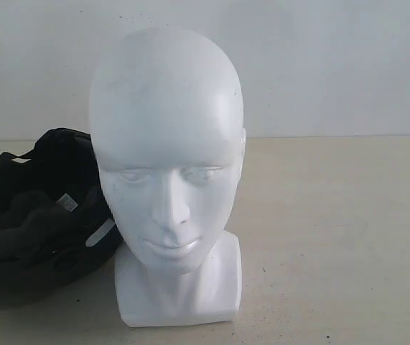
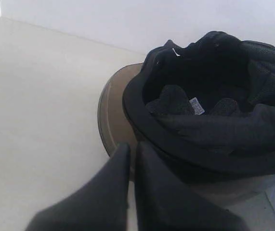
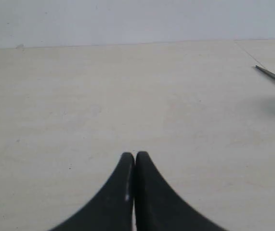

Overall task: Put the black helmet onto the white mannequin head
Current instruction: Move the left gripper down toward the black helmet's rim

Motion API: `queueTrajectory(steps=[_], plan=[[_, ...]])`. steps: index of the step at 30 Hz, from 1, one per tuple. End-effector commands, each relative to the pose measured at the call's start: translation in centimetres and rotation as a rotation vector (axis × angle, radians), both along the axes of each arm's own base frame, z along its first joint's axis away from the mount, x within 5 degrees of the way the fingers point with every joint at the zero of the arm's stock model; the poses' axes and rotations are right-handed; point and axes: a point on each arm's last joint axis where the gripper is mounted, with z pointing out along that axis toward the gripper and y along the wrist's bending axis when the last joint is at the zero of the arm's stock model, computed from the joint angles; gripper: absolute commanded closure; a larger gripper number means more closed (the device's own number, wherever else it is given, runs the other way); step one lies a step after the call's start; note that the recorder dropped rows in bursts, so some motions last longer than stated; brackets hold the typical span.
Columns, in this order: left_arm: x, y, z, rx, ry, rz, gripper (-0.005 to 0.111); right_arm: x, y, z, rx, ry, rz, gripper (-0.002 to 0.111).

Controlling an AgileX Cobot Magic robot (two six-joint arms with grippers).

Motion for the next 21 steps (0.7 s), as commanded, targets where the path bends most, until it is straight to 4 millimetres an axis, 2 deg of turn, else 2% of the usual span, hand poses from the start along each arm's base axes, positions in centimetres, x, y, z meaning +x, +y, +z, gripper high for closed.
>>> queueTrajectory(steps=[1,17,18,21], plan=[[0.0,-0.1,-0.1,-0.005,0.003,-0.007,0.102,0.0,0.0,0.1,-0.007,-0.016,0.0,0.108],[0.0,-0.1,0.0,0.005,-0.006,-0.012,0.102,0.0,0.0,0.1,-0.007,-0.016,0.0,0.108],[0.0,-0.1,0.2,-0.001,-0.011,-0.016,0.102,0.0,0.0,0.1,-0.007,-0.016,0.0,0.108],[-0.3,-0.1,3.5,-0.019,-0.08,-0.011,0.102,0.0,0.0,0.1,-0.007,-0.016,0.0,0.108]])
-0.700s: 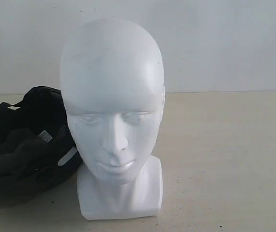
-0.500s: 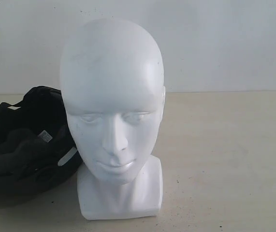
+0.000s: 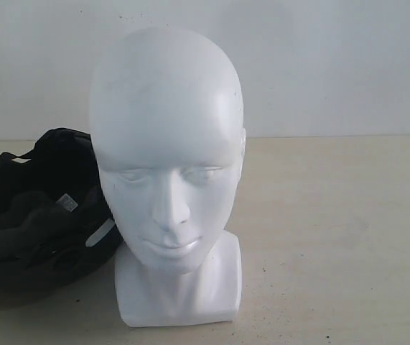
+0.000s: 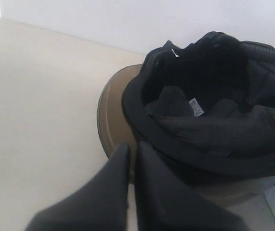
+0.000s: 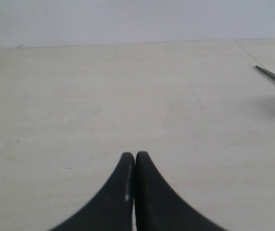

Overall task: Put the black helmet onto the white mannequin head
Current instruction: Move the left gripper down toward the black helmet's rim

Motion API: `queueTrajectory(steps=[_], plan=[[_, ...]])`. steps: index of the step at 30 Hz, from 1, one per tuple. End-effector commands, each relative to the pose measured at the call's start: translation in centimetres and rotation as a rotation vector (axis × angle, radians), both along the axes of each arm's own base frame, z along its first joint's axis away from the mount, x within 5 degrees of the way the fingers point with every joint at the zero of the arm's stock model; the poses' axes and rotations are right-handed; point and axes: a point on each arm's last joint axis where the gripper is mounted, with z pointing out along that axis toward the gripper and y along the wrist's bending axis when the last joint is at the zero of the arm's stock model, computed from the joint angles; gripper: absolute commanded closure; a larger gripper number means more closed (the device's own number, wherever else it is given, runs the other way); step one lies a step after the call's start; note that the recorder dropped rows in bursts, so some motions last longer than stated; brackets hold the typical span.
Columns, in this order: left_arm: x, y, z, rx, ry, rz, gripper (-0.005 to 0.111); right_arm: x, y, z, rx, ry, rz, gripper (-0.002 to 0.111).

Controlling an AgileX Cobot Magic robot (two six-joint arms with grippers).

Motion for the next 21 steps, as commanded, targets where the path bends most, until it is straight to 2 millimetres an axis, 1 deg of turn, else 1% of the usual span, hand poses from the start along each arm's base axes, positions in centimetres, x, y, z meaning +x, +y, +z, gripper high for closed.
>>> queueTrajectory(steps=[1,4,5,6,7,8,9,11,12,17,21], plan=[[-0.5,-0.1,4.5,-0.028,-0.095,-0.003,0.102,0.0,0.0,0.1,-0.007,-0.016,0.0,0.108],[-1.8,0.0,8.3,-0.037,-0.117,0.014,0.102,0.0,0.0,0.1,-0.007,-0.016,0.0,0.108],[-2.8,-0.1,10.4,-0.061,-0.13,0.016,0.102,0.0,0.0,0.1,-0.007,-0.016,0.0,0.108],[-3.4,-0.1,11.6,-0.077,-0.146,0.013,0.102,0.0,0.0,0.1,-0.007,-0.016,0.0,0.108],[-4.4,-0.4,13.7,-0.125,-0.2,-0.007,0.102,0.0,0.0,0.1,-0.007,-0.016,0.0,0.108],[-5.0,-0.6,14.8,-0.156,-0.236,-0.026,0.102,0.0,0.0,0.1,-0.007,-0.016,0.0,0.108],[-6.2,-1.1,16.8,-0.22,-0.306,-0.069,0.102,0.0,0.0,0.1,-0.007,-0.016,0.0,0.108],[-7.3,-1.6,18.5,-0.3,-0.355,-0.127,0.102,0.0,0.0,0.1,-0.007,-0.016,0.0,0.108],[-7.6,-1.8,18.7,-0.314,-0.353,-0.139,0.102,0.0,0.0,0.1,-0.007,-0.016,0.0,0.108],[-7.6,-2.3,18.4,-0.373,-0.309,-0.179,0.102,0.0,0.0,0.1,-0.007,-0.016,0.0,0.108],[-7.7,-2.2,19.0,-0.365,-0.375,-0.18,0.102,0.0,0.0,0.1,-0.007,-0.016,0.0,0.108]])
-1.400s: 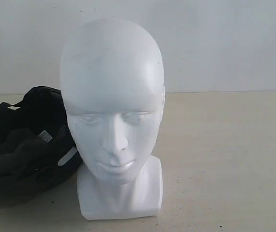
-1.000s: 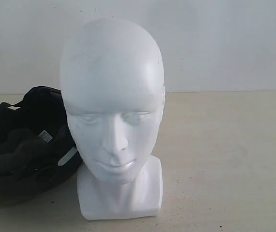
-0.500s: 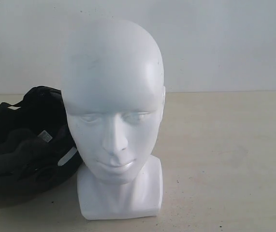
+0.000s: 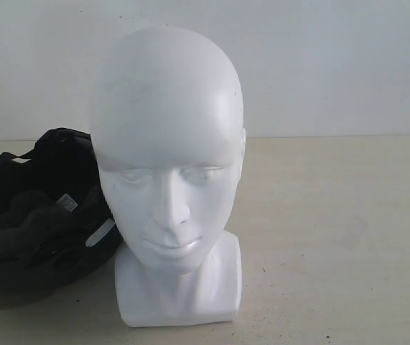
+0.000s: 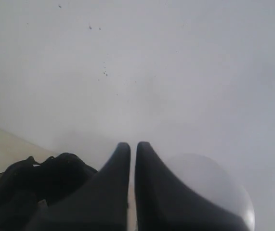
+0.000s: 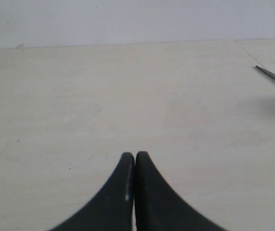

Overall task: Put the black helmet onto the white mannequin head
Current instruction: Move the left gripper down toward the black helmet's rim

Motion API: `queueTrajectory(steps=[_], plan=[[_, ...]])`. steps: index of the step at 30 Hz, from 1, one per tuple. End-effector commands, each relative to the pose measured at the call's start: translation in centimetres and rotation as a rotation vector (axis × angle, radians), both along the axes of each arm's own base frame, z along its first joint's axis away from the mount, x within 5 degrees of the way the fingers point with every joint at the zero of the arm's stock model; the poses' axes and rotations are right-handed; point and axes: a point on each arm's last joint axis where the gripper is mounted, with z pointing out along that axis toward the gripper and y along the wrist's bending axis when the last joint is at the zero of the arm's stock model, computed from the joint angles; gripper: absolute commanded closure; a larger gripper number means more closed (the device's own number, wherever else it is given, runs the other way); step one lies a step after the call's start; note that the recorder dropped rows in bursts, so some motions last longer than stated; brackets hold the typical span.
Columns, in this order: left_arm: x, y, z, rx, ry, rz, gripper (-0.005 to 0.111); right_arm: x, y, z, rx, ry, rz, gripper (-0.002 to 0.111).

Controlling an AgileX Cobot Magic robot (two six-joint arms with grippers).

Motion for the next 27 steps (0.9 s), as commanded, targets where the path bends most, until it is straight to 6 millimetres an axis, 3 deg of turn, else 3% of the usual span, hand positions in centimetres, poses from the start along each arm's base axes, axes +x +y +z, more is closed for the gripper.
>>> queueTrajectory(steps=[1,4,7,10,13,16,21,23,27], plan=[[0.3,-0.2,0.5,0.075,-0.039,-0.017,0.102,0.0,0.0,0.1,-0.007,-0.016,0.0,0.108],[1.9,-1.1,0.4,0.312,0.088,-0.133,0.102,0.0,0.0,0.1,-0.007,-0.016,0.0,0.108],[4.7,-1.7,0.2,0.388,0.357,-0.284,0.102,0.0,0.0,0.1,-0.007,-0.016,0.0,0.108],[7.3,-1.5,-0.5,0.572,0.625,-0.425,0.102,0.0,0.0,0.1,-0.007,-0.016,0.0,0.108],[9.8,-1.4,-0.9,0.694,0.678,-0.507,0.1,0.0,0.0,0.1,-0.007,-0.016,0.0,0.108],[11.4,-1.4,-1.6,0.855,0.671,-0.609,0.081,0.0,0.0,0.1,-0.007,-0.016,0.0,0.108],[13.7,-1.2,-2.0,0.917,0.662,-0.613,0.028,0.0,0.0,0.1,-0.007,-0.016,0.0,0.108],[14.7,-1.3,-2.4,0.957,0.654,-0.642,0.017,0.0,0.0,0.1,-0.007,-0.016,0.0,0.108],[16.8,-2.0,-4.3,1.037,0.668,-0.758,0.017,0.0,0.0,0.1,-0.007,-0.016,0.0,0.108]])
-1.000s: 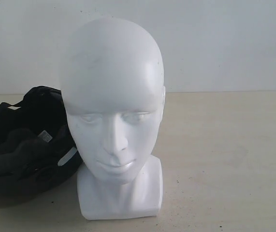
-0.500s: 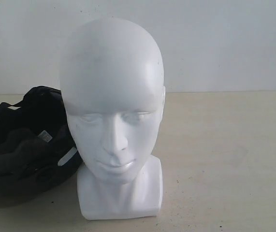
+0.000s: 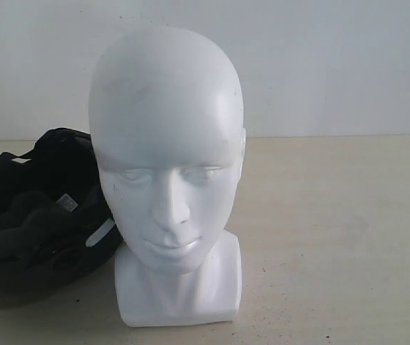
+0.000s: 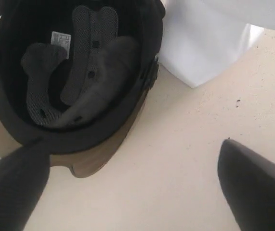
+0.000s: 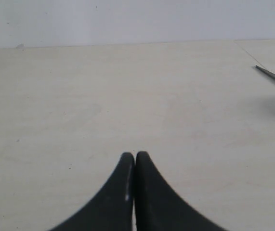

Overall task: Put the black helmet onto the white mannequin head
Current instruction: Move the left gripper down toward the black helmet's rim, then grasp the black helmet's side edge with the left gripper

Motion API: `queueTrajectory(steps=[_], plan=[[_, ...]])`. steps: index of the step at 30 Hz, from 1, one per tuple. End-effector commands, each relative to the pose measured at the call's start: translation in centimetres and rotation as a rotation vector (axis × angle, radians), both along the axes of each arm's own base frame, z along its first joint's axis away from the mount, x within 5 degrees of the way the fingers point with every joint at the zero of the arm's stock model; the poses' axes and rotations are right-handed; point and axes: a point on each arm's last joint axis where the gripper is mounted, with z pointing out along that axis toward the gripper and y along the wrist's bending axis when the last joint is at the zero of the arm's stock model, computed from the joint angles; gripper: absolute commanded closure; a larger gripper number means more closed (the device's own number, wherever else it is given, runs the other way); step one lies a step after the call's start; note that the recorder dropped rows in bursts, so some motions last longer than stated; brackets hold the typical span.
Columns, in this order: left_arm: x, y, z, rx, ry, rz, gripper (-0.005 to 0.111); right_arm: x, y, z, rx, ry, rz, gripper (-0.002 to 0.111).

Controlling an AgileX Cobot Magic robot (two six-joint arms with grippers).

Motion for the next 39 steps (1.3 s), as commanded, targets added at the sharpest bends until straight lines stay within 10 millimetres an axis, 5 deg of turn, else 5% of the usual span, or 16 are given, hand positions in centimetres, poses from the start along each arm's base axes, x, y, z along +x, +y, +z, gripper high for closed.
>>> queueTrajectory(steps=[1,15,39], plan=[[2.2,-0.8,-2.0,0.072,0.037,-0.148,0.017,0.0,0.0,0.1,-0.007,-0.016,0.0,0.108],[7.2,-2.1,-6.4,0.139,0.046,-0.332,0.021,0.0,0.0,0.1,-0.007,-0.016,0.0,0.108],[12.2,-2.5,-12.3,0.2,0.097,-0.434,0.021,0.0,0.0,0.1,-0.007,-0.016,0.0,0.108]])
